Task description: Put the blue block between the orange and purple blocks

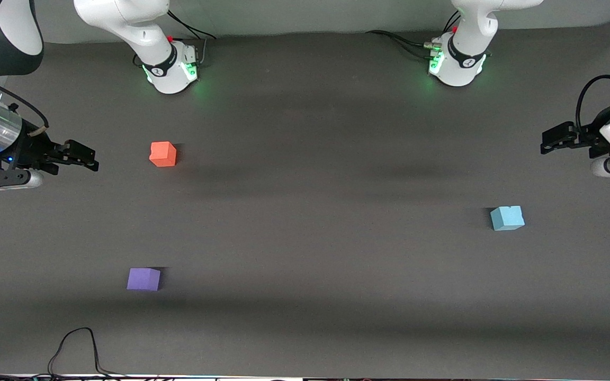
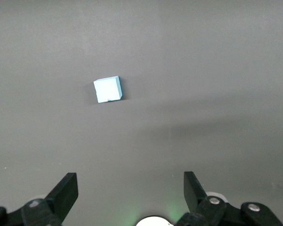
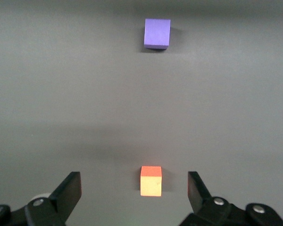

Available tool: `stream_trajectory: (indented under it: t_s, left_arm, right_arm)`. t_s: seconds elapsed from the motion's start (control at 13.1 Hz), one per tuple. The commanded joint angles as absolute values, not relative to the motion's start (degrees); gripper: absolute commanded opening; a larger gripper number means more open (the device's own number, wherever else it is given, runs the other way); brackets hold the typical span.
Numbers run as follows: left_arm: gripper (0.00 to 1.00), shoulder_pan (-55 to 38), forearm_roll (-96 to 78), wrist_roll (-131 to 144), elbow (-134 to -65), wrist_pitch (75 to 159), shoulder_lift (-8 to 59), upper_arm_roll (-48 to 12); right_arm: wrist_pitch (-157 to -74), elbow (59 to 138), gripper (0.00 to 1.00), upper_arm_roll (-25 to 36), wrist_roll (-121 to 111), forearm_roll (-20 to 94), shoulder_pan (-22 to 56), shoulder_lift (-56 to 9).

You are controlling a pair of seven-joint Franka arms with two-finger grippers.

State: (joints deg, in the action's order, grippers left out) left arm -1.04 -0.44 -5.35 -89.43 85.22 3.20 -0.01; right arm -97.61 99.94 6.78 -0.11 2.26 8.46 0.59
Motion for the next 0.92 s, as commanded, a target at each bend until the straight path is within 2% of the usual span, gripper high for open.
stream_trajectory:
  t_s: [0.0,0.46,0.84]
  left_arm:
    - [1.0,-0.88,-1.14,-5.01,-87.89,83.41,3.69,0.09]
    - [1.0,-0.62,0.17,-7.2,-89.03,83.06,2.99,0.87]
    - [1.0,4.39,2.11,-10.98,-95.52,85.07,-0.95,2.2]
  right_arm:
    - [-99.14,100.63,1.0,7.12,1.23,1.67,8.96,1.41]
    - [-98.97,100.72,1.0,7.03,1.23,1.76,8.96,1.41]
    - [-98.09,100.63,1.0,7.12,1.23,2.02,8.88,1.32]
